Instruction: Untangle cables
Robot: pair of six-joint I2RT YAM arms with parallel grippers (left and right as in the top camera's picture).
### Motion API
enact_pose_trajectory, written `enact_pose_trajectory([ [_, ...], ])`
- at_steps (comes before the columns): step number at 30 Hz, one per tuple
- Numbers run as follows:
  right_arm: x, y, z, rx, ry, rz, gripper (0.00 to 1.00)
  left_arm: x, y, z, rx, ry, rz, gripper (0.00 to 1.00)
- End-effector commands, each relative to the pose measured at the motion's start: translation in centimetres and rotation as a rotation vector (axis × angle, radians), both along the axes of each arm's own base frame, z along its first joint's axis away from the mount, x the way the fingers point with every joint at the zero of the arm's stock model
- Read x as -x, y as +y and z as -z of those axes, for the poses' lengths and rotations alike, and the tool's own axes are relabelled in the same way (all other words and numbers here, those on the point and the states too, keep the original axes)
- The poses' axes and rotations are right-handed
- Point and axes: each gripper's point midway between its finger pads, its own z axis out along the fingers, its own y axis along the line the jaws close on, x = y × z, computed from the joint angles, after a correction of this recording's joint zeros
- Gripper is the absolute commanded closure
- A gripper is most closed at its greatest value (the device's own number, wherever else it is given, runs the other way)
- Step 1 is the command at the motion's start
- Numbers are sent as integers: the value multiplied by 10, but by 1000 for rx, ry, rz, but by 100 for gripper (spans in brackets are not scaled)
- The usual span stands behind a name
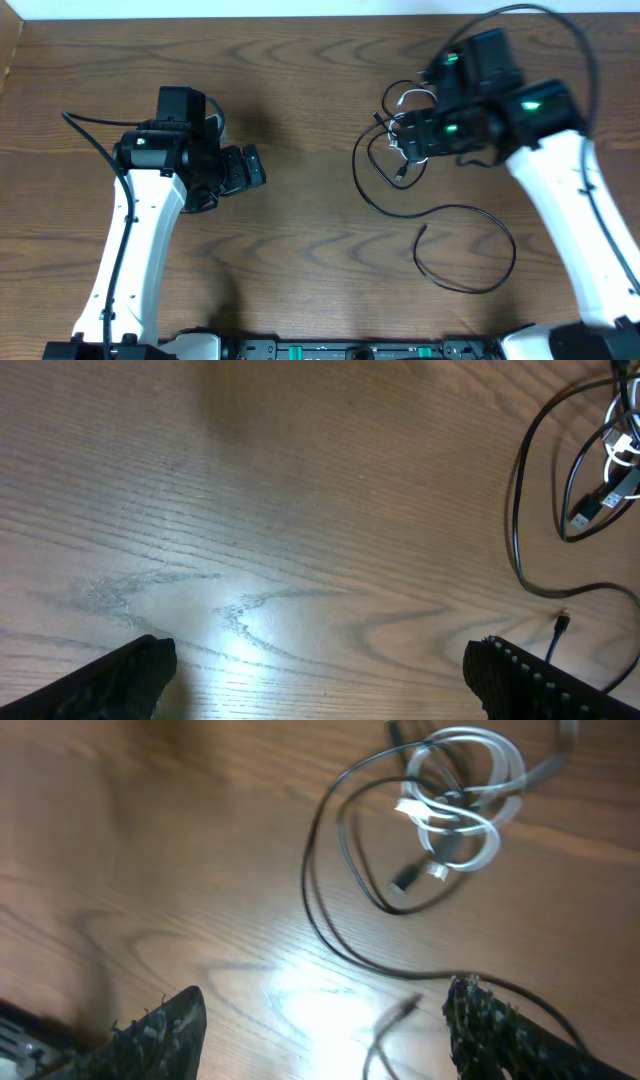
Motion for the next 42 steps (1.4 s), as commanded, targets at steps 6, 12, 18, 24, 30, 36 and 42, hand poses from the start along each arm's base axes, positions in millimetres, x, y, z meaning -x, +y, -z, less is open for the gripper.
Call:
enact_pose_trajectory([
  [6, 0, 37, 93, 173, 145, -113, 50, -1, 2, 0, -11, -2, 10, 2],
  [12, 11, 49, 149, 293, 242, -227, 57, -1, 2, 0, -11, -2, 10, 2],
  [18, 19, 50, 192, 380, 320, -255, 56, -1, 2, 0, -11, -2, 10, 2],
  [24, 26, 47, 222, 418, 391, -265, 73, -1, 2, 0, -11, -2, 10, 2],
  [30, 29, 46, 234, 431, 424, -240, 76, -1, 2, 0, -11, -2, 10, 2],
  [36, 29, 46, 234, 428, 426, -225, 99, -1, 2, 0, -11, -2, 10, 2],
  [42, 17, 54, 185, 394, 386, -202, 99, -1, 2, 0, -11, -2, 10, 2],
])
